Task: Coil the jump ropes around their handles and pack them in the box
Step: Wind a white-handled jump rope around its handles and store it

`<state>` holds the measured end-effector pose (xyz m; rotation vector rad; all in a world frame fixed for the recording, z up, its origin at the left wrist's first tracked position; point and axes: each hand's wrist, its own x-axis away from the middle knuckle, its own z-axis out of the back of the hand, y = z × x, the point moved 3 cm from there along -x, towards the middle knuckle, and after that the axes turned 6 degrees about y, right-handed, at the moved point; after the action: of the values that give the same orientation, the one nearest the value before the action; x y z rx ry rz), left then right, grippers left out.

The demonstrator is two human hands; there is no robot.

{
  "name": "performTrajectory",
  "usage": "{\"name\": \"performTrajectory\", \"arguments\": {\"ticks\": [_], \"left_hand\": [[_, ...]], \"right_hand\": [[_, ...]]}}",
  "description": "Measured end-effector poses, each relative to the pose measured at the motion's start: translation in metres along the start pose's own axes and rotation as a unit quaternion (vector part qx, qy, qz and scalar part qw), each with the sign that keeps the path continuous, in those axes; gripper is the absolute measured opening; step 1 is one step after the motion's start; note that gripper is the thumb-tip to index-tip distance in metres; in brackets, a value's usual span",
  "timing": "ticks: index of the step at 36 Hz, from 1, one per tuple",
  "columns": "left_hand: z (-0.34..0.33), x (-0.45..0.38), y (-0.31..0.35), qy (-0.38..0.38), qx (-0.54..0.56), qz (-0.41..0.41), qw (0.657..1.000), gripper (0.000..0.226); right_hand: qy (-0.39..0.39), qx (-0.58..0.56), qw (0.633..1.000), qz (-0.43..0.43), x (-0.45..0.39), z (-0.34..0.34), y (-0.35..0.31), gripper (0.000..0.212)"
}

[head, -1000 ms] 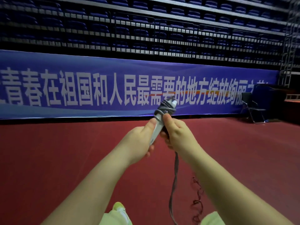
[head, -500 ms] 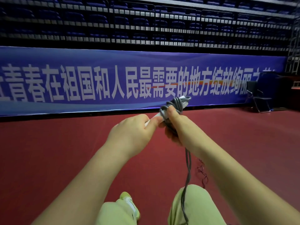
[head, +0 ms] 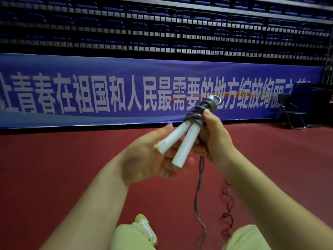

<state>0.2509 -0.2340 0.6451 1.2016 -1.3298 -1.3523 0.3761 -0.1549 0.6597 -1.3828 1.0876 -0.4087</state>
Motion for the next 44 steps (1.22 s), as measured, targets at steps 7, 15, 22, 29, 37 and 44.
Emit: {"name": "performTrajectory", "arguments": {"ticks": [7, 15, 22, 29, 37, 44], "left_hand": [[-0.028, -0.004, -0.028, -0.256, 0.162, 0.029, 0.953, 0.089], [-0.026, -0.008, -0.025, -0.178, 0.192, 0.084, 0.961, 0.071], [-0.013, -0.008, -0.012, 0.017, 0.039, 0.048, 0.998, 0.068], [0.012, -0.011, -0.016, 0.126, -0.058, 0.038, 0.99, 0.071], [0.019, -0.013, -0.015, 0.133, -0.081, 0.013, 0.988, 0.069], [0.013, -0.022, -0.014, 0.15, -0.136, -0.012, 0.979, 0.061]], "right_hand": [[-0.14, -0.06, 0.988, 0.0, 0.002, 0.0, -0.001, 0.055], [-0.168, 0.006, 0.986, -0.016, 0.0, 0.005, 0.008, 0.061], [-0.1, 0.101, 0.989, -0.041, -0.002, 0.012, 0.006, 0.063], [-0.02, 0.181, 0.983, 0.012, -0.005, 0.002, 0.021, 0.055], [0.006, 0.207, 0.978, 0.009, -0.008, 0.002, 0.026, 0.054], [-0.019, 0.243, 0.968, -0.049, -0.007, 0.015, 0.018, 0.074]]}}
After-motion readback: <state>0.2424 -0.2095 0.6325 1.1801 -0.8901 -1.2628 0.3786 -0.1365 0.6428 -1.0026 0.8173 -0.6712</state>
